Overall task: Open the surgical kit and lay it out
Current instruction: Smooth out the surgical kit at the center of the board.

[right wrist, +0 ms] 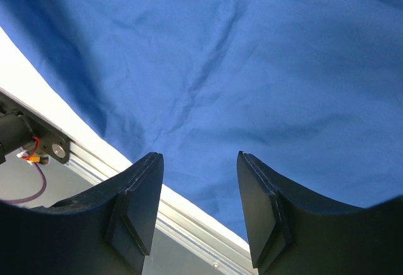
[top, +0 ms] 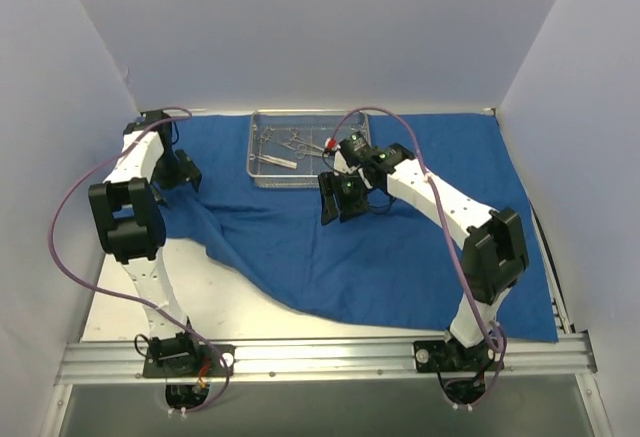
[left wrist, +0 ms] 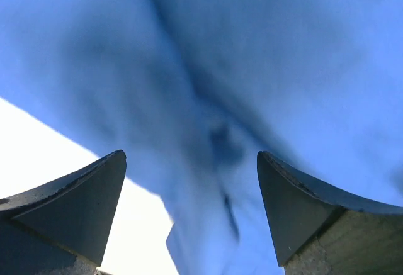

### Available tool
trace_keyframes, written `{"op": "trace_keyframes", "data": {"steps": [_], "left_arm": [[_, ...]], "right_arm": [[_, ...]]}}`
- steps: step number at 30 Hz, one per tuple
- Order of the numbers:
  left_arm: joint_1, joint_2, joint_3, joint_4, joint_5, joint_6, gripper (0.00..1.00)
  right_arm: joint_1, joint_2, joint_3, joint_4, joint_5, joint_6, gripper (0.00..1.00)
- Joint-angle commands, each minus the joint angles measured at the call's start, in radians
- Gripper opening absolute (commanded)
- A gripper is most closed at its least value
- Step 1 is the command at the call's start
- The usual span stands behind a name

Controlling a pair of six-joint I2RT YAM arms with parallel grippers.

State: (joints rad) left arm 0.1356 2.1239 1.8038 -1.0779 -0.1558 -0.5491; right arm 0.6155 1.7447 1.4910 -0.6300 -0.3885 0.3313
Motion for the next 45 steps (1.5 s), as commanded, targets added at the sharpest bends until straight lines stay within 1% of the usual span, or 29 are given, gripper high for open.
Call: {"op": "trace_keyframes", "data": {"steps": [1, 4, 6, 7, 8, 10, 11, 14, 15, 16, 17, 18, 24, 25, 29, 35, 45], "left_arm": [[0.010, -0.237, -0.052, 0.028, -0.048, 0.015, 0.94], [0.025, -0.315, -0.112, 0.070, -0.005, 0.024, 0.94], [0.048, -0.318, -0.106, 0.053, 0.001, 0.028, 0.94], [0.058, -0.305, -0.098, 0.029, -0.010, 0.032, 0.98], [0.088, -0.294, -0.092, 0.021, -0.004, 0.035, 0.91], [0.133, -0.265, -0.098, 0.007, 0.033, 0.032, 0.83], [0.178, -0.260, -0.122, 0.013, 0.048, 0.035, 0.76], [0.229, -0.243, -0.159, 0.062, 0.067, 0.058, 0.65], [0.248, -0.236, -0.156, 0.067, 0.050, 0.066, 0.58], [0.252, -0.210, -0.147, 0.062, 0.035, 0.069, 0.53], [0.257, -0.193, -0.136, 0.061, 0.035, 0.071, 0.50], [0.260, -0.164, -0.118, 0.062, 0.038, 0.069, 0.50], [0.254, -0.082, -0.103, 0.098, 0.029, 0.043, 0.54], [0.254, -0.075, -0.106, 0.101, 0.021, 0.040, 0.57], [0.251, -0.047, -0.119, 0.114, -0.010, 0.026, 0.59], [0.225, -0.009, -0.124, 0.168, -0.030, 0.031, 0.69], [0.173, 0.025, -0.121, 0.239, -0.068, 0.005, 0.68]], "right_arm": [[-0.007, 0.009, 0.032, -0.042, 0.013, -0.023, 0.51], [-0.011, 0.027, 0.038, -0.046, 0.004, -0.035, 0.51], [-0.014, 0.045, 0.063, -0.065, 0.003, -0.050, 0.51], [-0.013, 0.052, 0.071, -0.071, 0.004, -0.054, 0.51], [-0.013, 0.055, 0.078, -0.080, 0.004, -0.057, 0.51], [-0.014, 0.067, 0.092, -0.094, 0.002, -0.066, 0.51], [-0.013, 0.072, 0.094, -0.096, -0.001, -0.067, 0.51], [-0.013, 0.088, 0.103, -0.112, -0.006, -0.074, 0.51], [-0.014, 0.093, 0.107, -0.120, -0.004, -0.075, 0.51], [-0.014, 0.096, 0.120, -0.134, -0.003, -0.080, 0.51], [-0.014, 0.102, 0.126, -0.140, -0.001, -0.081, 0.51], [-0.014, 0.108, 0.130, -0.145, -0.001, -0.084, 0.51], [-0.013, 0.151, 0.192, -0.186, 0.000, -0.084, 0.51], [-0.011, 0.154, 0.198, -0.192, 0.002, -0.083, 0.51], [-0.013, 0.162, 0.204, -0.195, 0.005, -0.075, 0.51], [-0.011, 0.176, 0.212, -0.204, 0.007, -0.077, 0.50], [-0.014, 0.188, 0.219, -0.217, 0.019, -0.087, 0.50]]}}
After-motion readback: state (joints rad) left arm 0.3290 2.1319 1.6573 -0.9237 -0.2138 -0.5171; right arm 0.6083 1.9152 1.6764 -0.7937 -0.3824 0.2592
